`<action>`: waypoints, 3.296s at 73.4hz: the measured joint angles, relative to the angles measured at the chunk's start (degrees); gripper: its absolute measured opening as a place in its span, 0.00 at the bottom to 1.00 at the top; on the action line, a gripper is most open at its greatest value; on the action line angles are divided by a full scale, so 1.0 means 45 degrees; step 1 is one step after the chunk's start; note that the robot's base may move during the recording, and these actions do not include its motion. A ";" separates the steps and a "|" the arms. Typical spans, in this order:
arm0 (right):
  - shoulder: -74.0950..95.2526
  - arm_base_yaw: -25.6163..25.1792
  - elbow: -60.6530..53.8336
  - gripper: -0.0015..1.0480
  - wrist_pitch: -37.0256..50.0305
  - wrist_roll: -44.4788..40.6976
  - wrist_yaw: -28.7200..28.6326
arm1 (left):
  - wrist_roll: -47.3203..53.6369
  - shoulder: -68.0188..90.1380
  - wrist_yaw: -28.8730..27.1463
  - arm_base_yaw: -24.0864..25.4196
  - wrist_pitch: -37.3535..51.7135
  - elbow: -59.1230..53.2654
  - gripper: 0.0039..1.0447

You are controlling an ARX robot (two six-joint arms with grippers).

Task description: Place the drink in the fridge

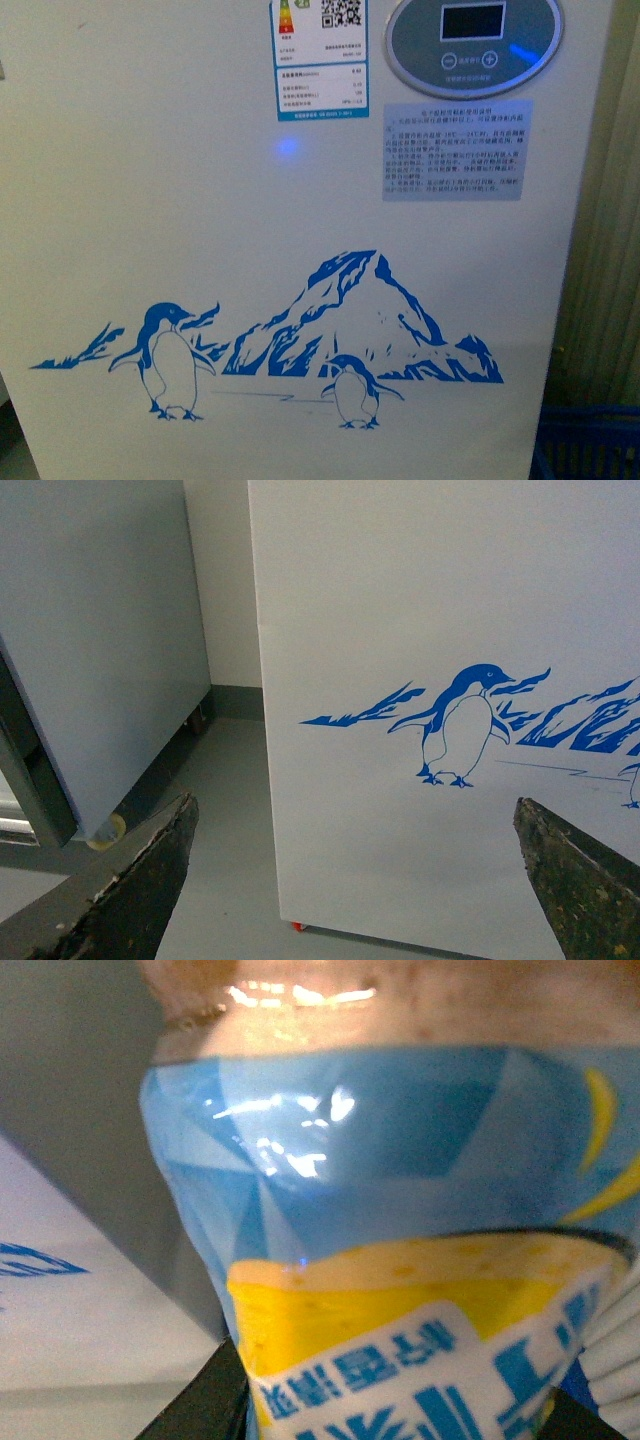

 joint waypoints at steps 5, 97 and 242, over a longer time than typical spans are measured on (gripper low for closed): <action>-0.0952 0.0437 0.0005 0.36 -0.0427 0.0068 0.0262 | 0.0000 0.0000 -0.0005 0.0000 0.0000 0.0000 0.92; -0.5391 0.4979 -0.0068 0.36 -0.1287 0.0729 0.3371 | 0.0000 0.0000 -0.0010 0.0000 0.0000 0.0000 0.92; -0.5391 0.4988 -0.0068 0.35 -0.1277 0.0631 0.3371 | 0.9874 1.8467 0.6742 -0.1627 0.6411 0.9758 0.92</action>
